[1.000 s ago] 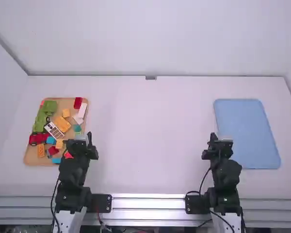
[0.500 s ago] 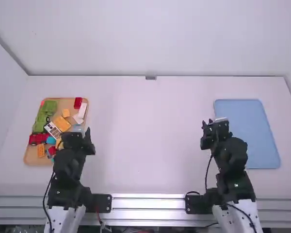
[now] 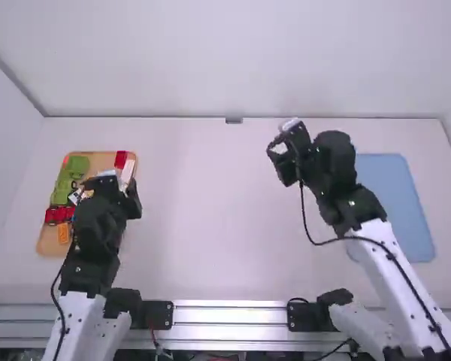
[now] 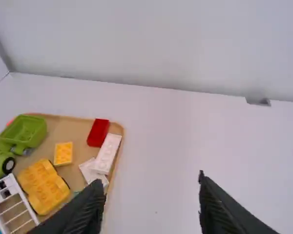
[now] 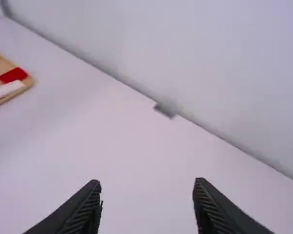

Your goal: Assemble lego blocks to make yellow taxi

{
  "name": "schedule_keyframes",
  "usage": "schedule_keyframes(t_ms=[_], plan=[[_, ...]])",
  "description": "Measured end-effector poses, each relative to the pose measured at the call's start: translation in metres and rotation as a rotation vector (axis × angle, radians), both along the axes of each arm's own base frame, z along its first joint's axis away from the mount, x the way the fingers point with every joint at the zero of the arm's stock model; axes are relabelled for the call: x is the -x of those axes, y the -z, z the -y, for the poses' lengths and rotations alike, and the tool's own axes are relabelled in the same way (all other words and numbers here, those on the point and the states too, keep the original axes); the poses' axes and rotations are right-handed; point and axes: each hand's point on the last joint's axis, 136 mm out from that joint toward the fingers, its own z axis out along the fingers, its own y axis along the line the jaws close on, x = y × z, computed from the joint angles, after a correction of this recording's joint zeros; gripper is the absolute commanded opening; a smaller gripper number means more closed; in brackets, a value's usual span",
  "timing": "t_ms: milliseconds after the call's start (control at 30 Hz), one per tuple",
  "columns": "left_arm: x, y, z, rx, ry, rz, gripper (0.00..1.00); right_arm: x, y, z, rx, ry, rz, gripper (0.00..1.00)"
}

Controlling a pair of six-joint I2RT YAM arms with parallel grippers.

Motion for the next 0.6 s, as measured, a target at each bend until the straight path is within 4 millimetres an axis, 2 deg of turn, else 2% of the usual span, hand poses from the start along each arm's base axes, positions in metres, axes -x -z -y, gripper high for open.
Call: schedule_keyframes(t_ms=[167,233,267,367,400,500,600], plan=[[-0.012,-0.011,-0.012,0.041,-0.094,-0.045,0.66,-0.024,0.0,-0.052,0.049,-0.146,-0.043,0.66],[-0.019,-0.015,-0.016,0.056,-0.131,-0.065,0.71,-0.032,0.007,-0.081,0.086,-0.237,-0.066,0.71],[-0.02,-0.015,-0.016,0.057,-0.134,-0.067,0.72,-0.032,0.009,-0.084,0.092,-0.249,-0.072,0.72],[-0.03,-0.024,-0.021,0.071,-0.178,-0.085,0.78,-0.033,0.027,-0.124,0.154,-0.398,-0.116,0.78],[-0.03,-0.024,-0.021,0.071,-0.178,-0.085,0.78,-0.033,0.027,-0.124,0.154,-0.398,-0.116,0.78],[-0.04,-0.028,-0.026,0.096,-0.202,-0.117,0.84,-0.033,0.048,-0.161,0.174,-0.534,-0.169,0.84],[-0.043,-0.025,-0.038,0.132,-0.23,-0.152,0.87,-0.028,0.059,-0.179,0.159,-0.643,-0.199,0.87]])
